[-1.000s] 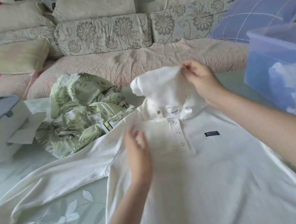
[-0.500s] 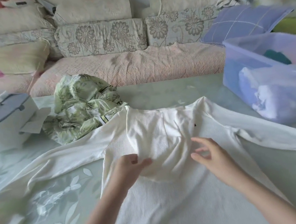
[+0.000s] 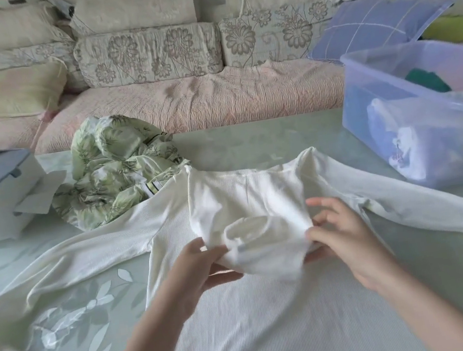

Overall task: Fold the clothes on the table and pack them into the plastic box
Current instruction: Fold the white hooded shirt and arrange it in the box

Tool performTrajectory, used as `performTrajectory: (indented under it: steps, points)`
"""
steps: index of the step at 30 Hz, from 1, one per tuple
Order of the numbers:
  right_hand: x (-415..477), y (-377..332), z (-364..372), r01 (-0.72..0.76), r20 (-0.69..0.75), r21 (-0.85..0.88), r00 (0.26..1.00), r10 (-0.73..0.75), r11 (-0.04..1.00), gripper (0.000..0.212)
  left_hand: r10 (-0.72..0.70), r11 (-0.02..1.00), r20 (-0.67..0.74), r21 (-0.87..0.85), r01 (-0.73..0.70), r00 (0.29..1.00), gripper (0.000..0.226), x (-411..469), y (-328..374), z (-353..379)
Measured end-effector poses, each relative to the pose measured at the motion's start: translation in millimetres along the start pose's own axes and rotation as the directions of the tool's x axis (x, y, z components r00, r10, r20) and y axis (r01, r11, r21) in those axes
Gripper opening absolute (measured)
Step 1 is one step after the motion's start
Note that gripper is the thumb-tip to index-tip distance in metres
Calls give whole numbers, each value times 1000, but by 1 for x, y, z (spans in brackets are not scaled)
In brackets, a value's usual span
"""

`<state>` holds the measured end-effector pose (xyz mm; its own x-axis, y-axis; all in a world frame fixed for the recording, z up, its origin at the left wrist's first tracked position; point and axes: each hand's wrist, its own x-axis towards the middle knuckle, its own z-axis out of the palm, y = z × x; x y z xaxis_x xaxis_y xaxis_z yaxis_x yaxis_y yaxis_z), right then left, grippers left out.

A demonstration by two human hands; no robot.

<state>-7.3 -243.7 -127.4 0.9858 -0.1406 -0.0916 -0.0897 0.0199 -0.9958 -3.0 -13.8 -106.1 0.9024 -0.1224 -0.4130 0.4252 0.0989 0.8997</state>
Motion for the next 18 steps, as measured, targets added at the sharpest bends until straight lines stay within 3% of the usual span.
performTrajectory:
  steps: [2, 4, 5, 7, 8, 9, 11, 13, 15, 18]
  points:
    - [-5, -1, -17, 26, 84, -119, 996, -16, 993, 43, -77, 994, 24, 83, 75, 997, 25, 2, 3, -10]
    - [-8, 4, -25, 6, 193, -407, 978, 80, 913, 33, -119, 931, 18, 349, 106, 993, 25, 0, 0, -11]
    - [-8, 9, -27, 30, 205, -569, 973, 107, 822, 28, -72, 857, -23, 510, 73, 997, 30, 0, -5, -9]
    - [-7, 14, -25, 116, 180, -738, 983, 28, 665, 29, 178, 593, -113, 805, -15, 978, 48, 5, -15, -9]
    - [-6, 13, -23, 127, 157, -745, 988, -13, 655, 32, 291, 485, -144, 874, -16, 946, 59, 8, -17, -10]
    - [-5, 11, -20, 116, 126, -729, 991, -35, 674, 36, 352, 458, -169, 889, -12, 921, 67, 13, -18, -12]
    - [0, 8, -18, 62, 70, -689, 997, -18, 722, 48, 300, 554, -193, 832, -6, 934, 74, 17, -12, -13]
    - [3, 9, -15, 23, 70, -714, 997, 39, 700, 64, 165, 709, -169, 705, 3, 972, 75, 17, -8, -7]
    - [7, 15, -13, 47, 100, -669, 995, 27, 742, 72, 84, 860, -125, 509, -8, 989, 80, 16, -10, -2]
    - [15, 13, -13, 92, 18, -391, 996, -93, 916, 63, 17, 996, -103, 87, -8, 995, 91, 17, -9, 2]
